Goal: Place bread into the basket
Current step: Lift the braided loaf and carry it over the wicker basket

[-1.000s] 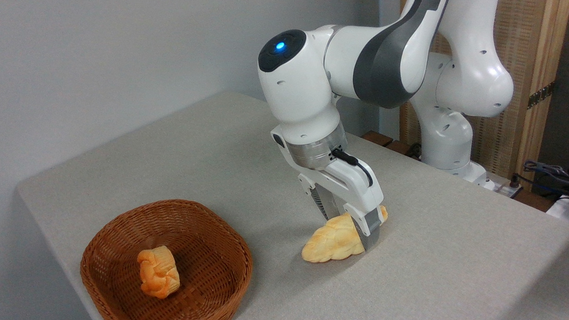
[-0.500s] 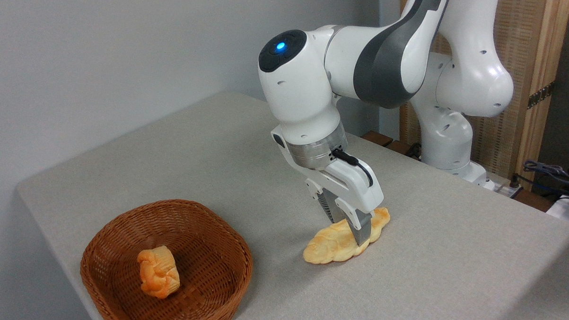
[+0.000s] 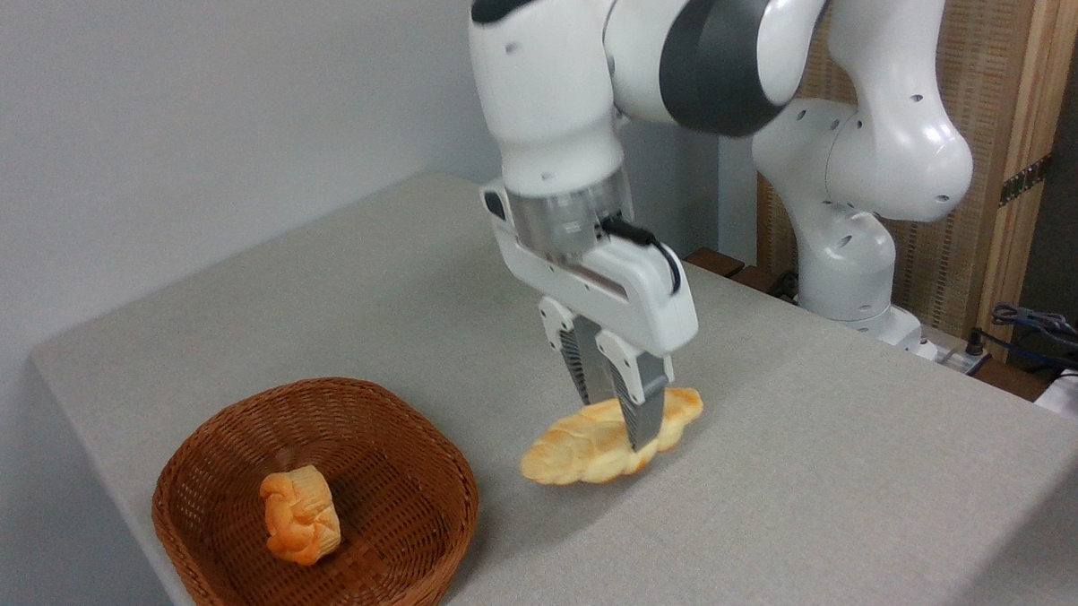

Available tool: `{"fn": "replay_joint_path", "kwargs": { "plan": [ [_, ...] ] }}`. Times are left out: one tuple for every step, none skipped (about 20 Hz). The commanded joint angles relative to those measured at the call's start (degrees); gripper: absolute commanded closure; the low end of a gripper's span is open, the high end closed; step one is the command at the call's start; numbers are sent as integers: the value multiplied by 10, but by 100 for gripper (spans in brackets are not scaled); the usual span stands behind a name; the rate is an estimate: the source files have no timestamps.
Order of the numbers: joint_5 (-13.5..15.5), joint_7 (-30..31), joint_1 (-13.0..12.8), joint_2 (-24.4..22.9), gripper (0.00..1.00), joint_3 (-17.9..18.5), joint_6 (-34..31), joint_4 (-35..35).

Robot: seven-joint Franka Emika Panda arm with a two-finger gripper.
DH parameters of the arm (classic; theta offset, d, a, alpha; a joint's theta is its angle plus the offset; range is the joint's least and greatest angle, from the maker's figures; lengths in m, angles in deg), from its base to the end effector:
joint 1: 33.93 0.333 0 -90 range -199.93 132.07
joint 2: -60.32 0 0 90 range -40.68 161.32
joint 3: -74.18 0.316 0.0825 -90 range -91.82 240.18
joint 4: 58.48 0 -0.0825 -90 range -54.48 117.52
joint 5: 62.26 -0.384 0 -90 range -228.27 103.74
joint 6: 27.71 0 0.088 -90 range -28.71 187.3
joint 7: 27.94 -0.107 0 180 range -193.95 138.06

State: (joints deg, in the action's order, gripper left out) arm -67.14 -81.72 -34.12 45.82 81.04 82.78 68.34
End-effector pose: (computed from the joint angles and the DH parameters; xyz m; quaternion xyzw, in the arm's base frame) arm 0.4681 0.0633 0.4795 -0.9091 0.4156 0.0267 0.0130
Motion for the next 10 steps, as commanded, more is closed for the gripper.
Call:
{"fn": "replay_joint_path", "kwargs": {
  "plan": [
    [24,-9,-4,3,45,1,12,-52],
    [30,-9,-6,7,45,1,19,-60],
    [37,-9,-6,12,45,-1,26,-69],
    [50,-8,-7,19,45,-7,36,-82],
    [68,-8,-6,28,45,-13,43,-95],
    [80,-8,-6,38,45,-14,51,-104],
    [87,-7,-6,49,43,-16,63,-118],
    [89,-6,-7,62,37,-19,71,-128],
    [94,-4,-7,75,36,-26,73,-141],
    [101,-3,-7,88,37,-35,73,-160]
  ]
}}
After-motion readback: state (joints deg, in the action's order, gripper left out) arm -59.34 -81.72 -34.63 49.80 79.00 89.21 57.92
